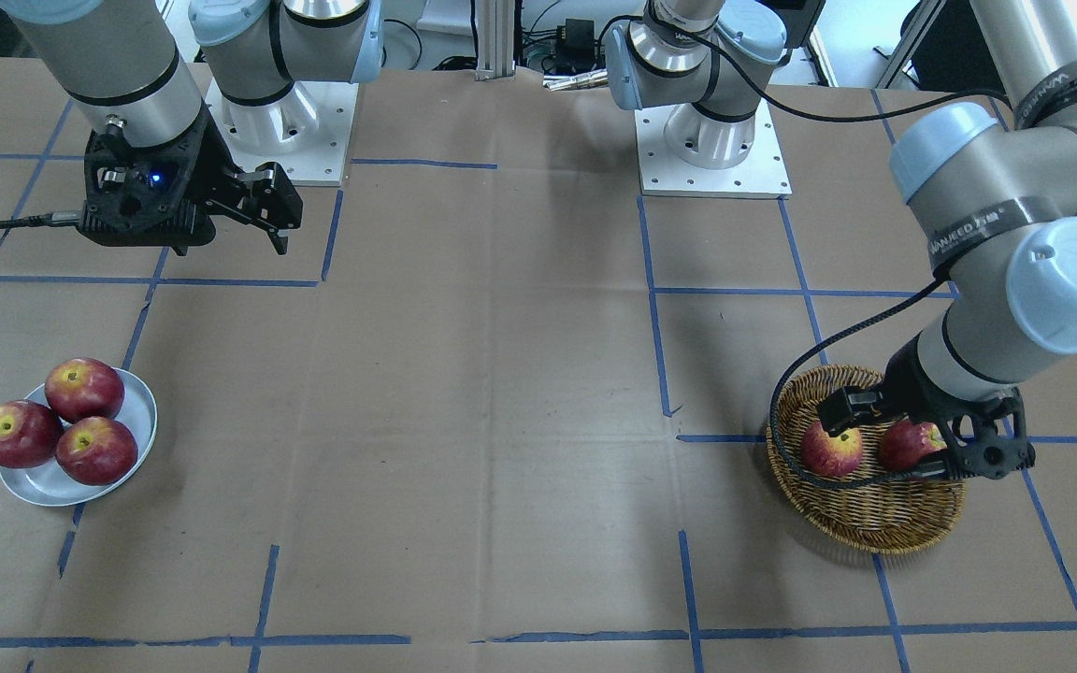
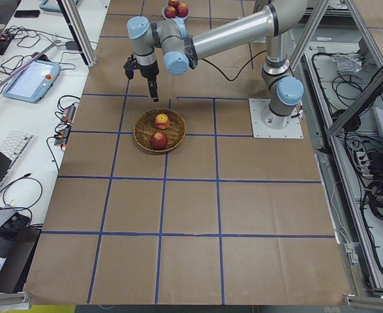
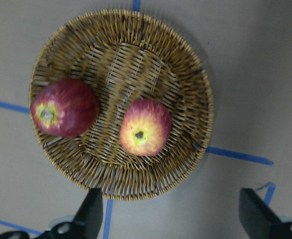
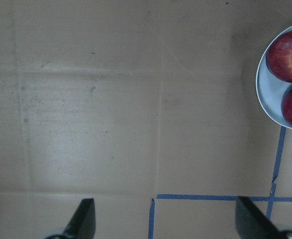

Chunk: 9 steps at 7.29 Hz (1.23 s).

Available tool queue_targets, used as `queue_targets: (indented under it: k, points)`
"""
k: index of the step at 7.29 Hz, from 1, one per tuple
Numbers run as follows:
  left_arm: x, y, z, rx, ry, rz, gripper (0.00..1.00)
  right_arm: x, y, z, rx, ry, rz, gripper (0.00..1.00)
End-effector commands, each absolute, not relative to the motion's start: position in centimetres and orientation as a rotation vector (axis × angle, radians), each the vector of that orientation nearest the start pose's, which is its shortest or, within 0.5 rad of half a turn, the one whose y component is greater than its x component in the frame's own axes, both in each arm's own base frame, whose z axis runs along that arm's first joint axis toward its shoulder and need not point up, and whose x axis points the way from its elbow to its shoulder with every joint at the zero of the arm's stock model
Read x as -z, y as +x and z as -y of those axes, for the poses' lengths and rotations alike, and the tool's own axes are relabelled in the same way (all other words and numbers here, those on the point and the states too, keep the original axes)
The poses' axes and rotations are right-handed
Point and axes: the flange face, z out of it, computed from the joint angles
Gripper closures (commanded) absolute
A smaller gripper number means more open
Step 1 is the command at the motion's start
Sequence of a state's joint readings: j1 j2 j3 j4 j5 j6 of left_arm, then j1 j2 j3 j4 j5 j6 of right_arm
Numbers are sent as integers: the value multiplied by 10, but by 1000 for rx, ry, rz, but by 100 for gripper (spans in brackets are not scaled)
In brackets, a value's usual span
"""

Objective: Transfer apple from basket to plate
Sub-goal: 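Lower the left gripper into the wicker basket over the yellow-red apple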

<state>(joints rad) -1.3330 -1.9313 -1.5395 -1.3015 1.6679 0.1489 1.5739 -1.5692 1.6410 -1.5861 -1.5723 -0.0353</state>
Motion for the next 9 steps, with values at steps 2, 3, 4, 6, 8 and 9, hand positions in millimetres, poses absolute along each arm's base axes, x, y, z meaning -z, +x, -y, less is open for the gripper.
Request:
queue_targets:
  k: [2, 3, 4, 6, 8, 9]
  points:
    - [-237, 41, 612, -200, 66, -3100, 4, -454, 135, 485, -89, -60, -3140, 0]
    - [-227, 41, 607, -199, 70, -3098, 4, -454, 135, 485, -89, -60, -3140, 0]
    - [-221, 43, 609, -207, 73, -3096, 4, -454, 135, 485, -89, -60, -3140, 0]
    - [-212, 56, 607, -234, 44, -3099, 4, -454, 135, 485, -89, -60, -3140, 0]
    - [-193, 56, 607, -281, 43, -3108, 4, -454, 135, 485, -89, -60, -3140, 0]
    - [-191, 56, 607, -289, 44, -3107, 17, -455, 135, 486, -87, -60, -3140, 0]
